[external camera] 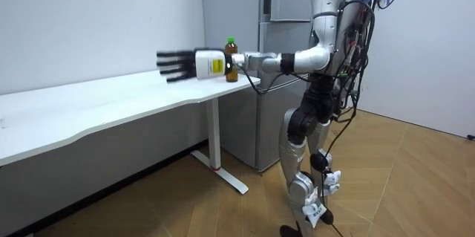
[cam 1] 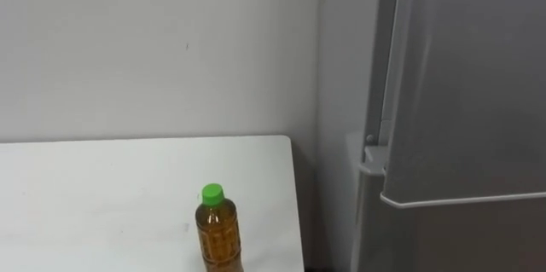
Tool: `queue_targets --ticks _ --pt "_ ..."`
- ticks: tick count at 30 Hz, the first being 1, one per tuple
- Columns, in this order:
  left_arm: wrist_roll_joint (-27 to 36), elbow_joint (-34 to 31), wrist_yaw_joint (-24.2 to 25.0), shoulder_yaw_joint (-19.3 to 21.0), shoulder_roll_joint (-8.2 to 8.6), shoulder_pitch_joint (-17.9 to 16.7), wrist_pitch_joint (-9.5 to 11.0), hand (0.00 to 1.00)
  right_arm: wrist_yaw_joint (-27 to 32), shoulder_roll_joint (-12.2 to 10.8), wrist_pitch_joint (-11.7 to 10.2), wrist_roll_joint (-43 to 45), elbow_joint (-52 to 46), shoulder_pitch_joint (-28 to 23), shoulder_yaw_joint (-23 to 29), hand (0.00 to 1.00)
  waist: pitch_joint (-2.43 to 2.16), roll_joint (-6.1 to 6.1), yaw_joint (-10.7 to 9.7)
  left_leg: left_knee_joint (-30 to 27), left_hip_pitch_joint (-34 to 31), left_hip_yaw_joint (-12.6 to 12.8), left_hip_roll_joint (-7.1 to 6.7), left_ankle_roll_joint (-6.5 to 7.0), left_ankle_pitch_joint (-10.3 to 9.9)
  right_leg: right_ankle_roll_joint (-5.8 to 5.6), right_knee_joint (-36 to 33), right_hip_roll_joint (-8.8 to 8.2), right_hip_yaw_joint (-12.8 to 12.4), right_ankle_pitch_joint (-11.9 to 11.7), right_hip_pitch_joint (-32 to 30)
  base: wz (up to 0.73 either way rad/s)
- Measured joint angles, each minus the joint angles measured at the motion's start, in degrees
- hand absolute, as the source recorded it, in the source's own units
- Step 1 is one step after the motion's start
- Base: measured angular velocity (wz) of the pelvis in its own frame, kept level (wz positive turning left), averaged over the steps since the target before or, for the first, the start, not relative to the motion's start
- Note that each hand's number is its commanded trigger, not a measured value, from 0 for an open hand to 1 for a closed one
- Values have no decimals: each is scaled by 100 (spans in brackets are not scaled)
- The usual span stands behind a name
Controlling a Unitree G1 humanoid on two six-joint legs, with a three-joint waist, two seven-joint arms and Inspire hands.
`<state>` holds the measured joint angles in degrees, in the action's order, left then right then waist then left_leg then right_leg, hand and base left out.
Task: Put the bottle in the upper fridge
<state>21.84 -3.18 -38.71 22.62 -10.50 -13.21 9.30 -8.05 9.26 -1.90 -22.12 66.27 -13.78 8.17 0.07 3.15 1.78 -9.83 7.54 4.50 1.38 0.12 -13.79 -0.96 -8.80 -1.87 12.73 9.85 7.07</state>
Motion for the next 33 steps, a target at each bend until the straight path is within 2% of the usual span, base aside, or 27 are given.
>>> queue_targets --ticks 4,7,17,20,27,33 --pt "-15 -661 58 -1 1 138 0 0 40 -10 -1 -22 12 18 -5 0 49 0 -23 -15 -4 -18 4 0 0 0 17 7 16 0 23 2" --pt "-16 -1243 162 -3 0 207 2 0 34 -16 -1 47 33 66 -2 0 55 -5 -58 -23 -3 -25 -1 0 0 0 17 1 16 0 26 0" --pt "-469 -2118 687 -85 1 273 0 0 -41 -70 -7 -9 79 192 -6 0 47 -36 -305 -81 -41 -16 -10 0 0 -6 29 -6 -6 14 19 1" --pt "-469 -2262 929 -195 5 424 -11 0 -44 -76 -6 -8 133 246 -6 0 41 -44 -334 -116 -49 -13 -8 0 0 -6 25 -5 -19 14 13 1" --pt "-457 -2666 1777 -592 49 757 -18 0 -211 -77 -5 32 130 270 -17 0 20 -70 -444 -158 -89 -28 -9 0 1 -5 16 -10 -11 14 25 1" --pt "-436 -2669 2658 -1117 49 1033 -236 0 -216 -75 3 -15 321 418 -41 0 23 -59 -495 -159 -99 1 -11 1 1 -5 12 -8 -77 15 -3 -2"
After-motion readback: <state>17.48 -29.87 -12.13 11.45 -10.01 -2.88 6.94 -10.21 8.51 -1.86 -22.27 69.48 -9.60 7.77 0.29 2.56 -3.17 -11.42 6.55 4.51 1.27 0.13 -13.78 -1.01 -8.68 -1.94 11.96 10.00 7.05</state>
